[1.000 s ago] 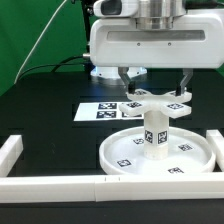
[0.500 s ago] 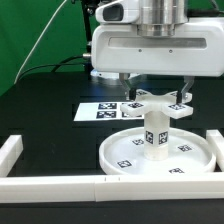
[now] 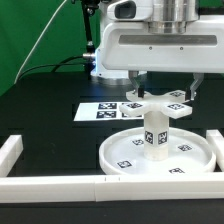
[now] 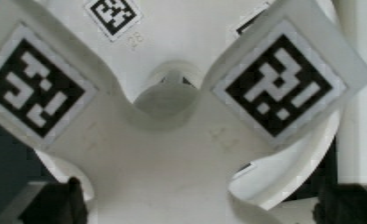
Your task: Assemble round table
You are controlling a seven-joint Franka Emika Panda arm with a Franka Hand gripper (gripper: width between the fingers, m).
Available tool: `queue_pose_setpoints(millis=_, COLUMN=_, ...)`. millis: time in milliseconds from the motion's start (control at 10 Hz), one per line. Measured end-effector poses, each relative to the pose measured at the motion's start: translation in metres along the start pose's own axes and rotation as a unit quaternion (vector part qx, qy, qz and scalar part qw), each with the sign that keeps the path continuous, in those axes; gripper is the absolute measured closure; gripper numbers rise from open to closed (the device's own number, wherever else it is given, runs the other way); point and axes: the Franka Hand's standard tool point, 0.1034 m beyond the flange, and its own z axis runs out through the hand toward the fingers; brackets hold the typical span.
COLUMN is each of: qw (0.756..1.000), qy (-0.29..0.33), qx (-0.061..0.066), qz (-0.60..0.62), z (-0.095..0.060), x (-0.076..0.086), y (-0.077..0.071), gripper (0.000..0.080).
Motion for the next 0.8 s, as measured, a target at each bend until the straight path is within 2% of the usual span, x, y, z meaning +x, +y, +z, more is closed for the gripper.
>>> queue_pose_setpoints(millis=200, qw=1.0, qy=0.0, qx=-0.001, qz=-0.002, z=0.0005, x=0.0017, y=0.0064, gripper=0.015)
queue_pose_setpoints(millis=800, qw=1.0, qy=0.001, qx=-0.003, qz=-0.002, z=0.0033, x=0.0017, y=0.0078, gripper=0.015)
